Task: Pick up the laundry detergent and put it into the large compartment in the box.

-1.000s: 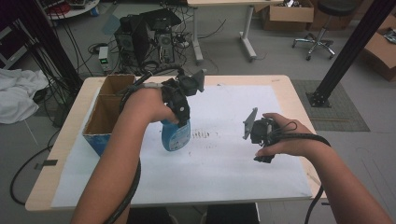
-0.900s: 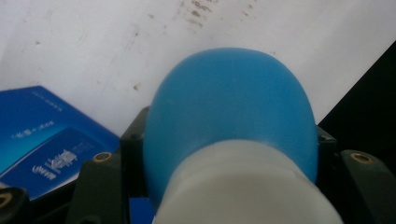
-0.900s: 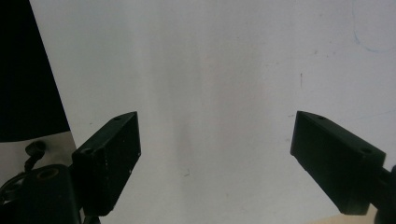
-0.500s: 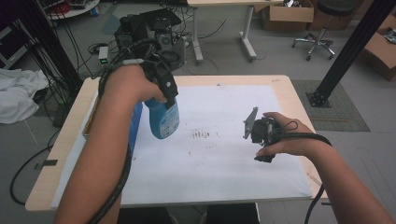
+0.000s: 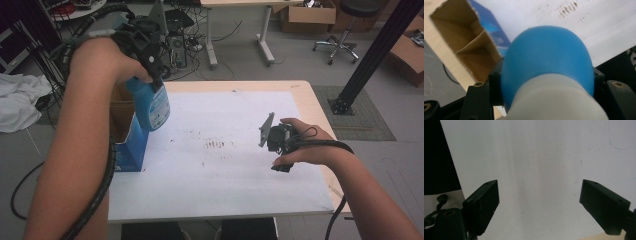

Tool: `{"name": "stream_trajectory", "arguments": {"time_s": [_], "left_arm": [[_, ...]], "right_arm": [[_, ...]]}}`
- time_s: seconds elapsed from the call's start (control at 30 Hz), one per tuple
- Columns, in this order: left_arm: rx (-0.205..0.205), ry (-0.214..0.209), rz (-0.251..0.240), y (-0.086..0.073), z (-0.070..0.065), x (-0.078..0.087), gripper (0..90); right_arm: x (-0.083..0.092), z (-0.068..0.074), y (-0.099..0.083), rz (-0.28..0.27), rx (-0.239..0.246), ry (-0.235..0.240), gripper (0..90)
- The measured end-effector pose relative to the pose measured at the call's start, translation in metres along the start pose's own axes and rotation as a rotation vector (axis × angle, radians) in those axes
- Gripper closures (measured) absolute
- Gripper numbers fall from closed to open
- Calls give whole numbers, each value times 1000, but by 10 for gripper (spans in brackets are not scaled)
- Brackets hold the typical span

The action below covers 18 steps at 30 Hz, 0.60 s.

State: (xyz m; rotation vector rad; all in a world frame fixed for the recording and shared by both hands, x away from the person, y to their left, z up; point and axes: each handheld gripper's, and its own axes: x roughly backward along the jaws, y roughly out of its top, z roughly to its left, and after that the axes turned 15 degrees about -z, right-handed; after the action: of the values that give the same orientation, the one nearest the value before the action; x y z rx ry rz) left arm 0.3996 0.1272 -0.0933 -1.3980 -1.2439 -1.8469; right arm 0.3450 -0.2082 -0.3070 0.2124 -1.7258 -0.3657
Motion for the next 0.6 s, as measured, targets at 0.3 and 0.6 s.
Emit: {"name": "stream_trajectory", "arguments": {"time_s": [0.3,0.6], "left_arm": [[97,47,19,-4,20,16,385],[230,62,24,-14,50,23,384]], "right_arm": [[-1,-3,2,-5,4,1,160],[-2,-2,3,-12,5,0,160]]}}
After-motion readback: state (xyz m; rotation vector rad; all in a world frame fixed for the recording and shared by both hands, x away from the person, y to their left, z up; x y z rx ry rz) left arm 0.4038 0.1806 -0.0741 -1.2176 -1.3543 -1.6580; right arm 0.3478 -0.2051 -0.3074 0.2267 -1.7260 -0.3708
